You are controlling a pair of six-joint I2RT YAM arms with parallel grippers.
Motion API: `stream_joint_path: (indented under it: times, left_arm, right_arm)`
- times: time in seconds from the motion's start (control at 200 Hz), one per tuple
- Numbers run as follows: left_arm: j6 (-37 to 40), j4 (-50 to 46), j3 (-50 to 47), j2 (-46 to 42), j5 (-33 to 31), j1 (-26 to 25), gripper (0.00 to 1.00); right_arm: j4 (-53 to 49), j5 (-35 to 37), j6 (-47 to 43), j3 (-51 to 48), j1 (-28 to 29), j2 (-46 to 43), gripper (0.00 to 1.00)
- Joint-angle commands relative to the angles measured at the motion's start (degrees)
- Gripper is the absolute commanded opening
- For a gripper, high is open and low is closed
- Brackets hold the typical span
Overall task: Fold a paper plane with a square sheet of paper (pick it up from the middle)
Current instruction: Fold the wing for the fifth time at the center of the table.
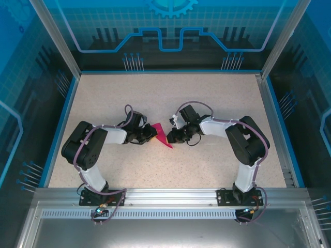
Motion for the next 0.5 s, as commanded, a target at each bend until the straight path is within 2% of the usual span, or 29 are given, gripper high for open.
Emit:
stream_joint_path:
  times: [0.0, 0.49]
  left_arm:
    - [0.3, -3.7, -0.3, 1.8, -1.8, -0.3, 0.16]
    - [0.5, -4.0, -0.4, 1.4, -2.1, -0.2, 0.16]
  right_arm:
    - [-0.6, -1.8, -0.5, 0.7, 0.4, -0.2, 0.11]
    - [-1.0, -2.9, -1.2, -0.5, 1.7, 3.7, 0.08]
